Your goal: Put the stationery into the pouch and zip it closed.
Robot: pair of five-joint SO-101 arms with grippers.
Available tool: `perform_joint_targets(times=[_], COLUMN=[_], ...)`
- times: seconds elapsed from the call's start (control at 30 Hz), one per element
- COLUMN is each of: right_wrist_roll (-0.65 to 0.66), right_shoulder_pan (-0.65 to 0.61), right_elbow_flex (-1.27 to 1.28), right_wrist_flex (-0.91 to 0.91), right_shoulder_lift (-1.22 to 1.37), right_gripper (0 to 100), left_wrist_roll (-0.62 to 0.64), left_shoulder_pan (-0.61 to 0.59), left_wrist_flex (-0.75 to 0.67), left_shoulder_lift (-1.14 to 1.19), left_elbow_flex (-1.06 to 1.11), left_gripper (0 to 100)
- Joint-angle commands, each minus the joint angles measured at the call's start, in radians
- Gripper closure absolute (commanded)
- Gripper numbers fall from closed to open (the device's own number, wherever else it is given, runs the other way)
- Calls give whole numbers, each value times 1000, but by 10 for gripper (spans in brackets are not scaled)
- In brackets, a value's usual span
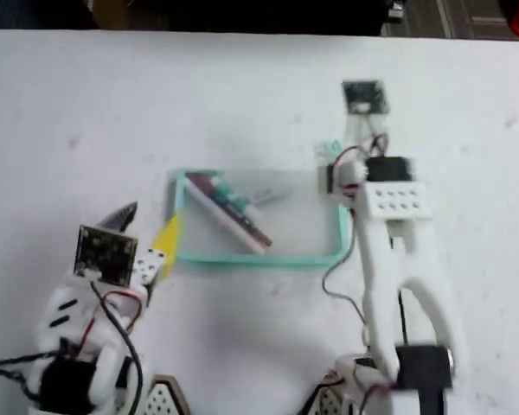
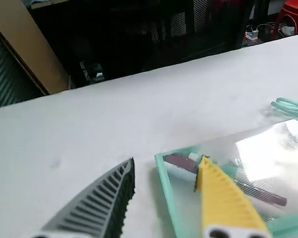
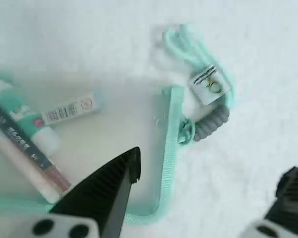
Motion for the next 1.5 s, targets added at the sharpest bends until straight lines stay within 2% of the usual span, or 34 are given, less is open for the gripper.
perform_joint_targets(times=[0.0, 0.07, 0.1, 0.2, 0.33, 0.4, 0.47, 0.53, 0.63, 0.73, 0.97, 1.13, 1.27, 1.4, 1.47], right_wrist_roll=[63, 78, 84, 89, 89, 89, 89, 89, 87, 89, 91, 89, 89, 83, 81], right_shoulder_pan=[35, 53, 59, 58, 53, 53, 53, 54, 51, 35, -159, -237, -239, -240, -240], right_elbow_flex=[-172, -258, -305, -456, -672, -760, -790, -786, -752, -717, -505, -212, 52, 149, 180], right_wrist_flex=[122, 150, 157, 269, 463, 536, 545, 544, 542, 542, 460, 306, 209, 209, 209], right_shoulder_lift=[-196, -240, -248, -255, -262, -262, -283, -338, -464, -624, -987, -1250, -1494, -1472, -1472], right_gripper=[765, 936, 998, 922, 977, 982, 979, 979, 974, 974, 974, 974, 974, 974, 974], left_wrist_roll=[-101, -153, -169, -150, -147, -133, -51, 46, 138, 141, 141, 141, 141, 141, 141], left_shoulder_pan=[-10, -10, -10, -47, -84, -79, -74, -111, -177, -177, -183, -183, -183, -183, -185], left_wrist_flex=[81, 115, 143, 261, 488, 614, 721, 726, 717, 692, 509, 330, 199, 75, 38], left_shoulder_lift=[117, 272, 371, 700, 1055, 1130, 1145, 1118, 1032, 929, 648, 424, 216, -24, -39], left_elbow_flex=[-249, -404, -494, -790, -1168, -1346, -1488, -1544, -1522, -1465, -1240, -968, -713, -460, -391], left_gripper=[917, 984, 979, 978, 977, 976, 976, 976, 976, 976, 976, 976, 976, 976, 976])
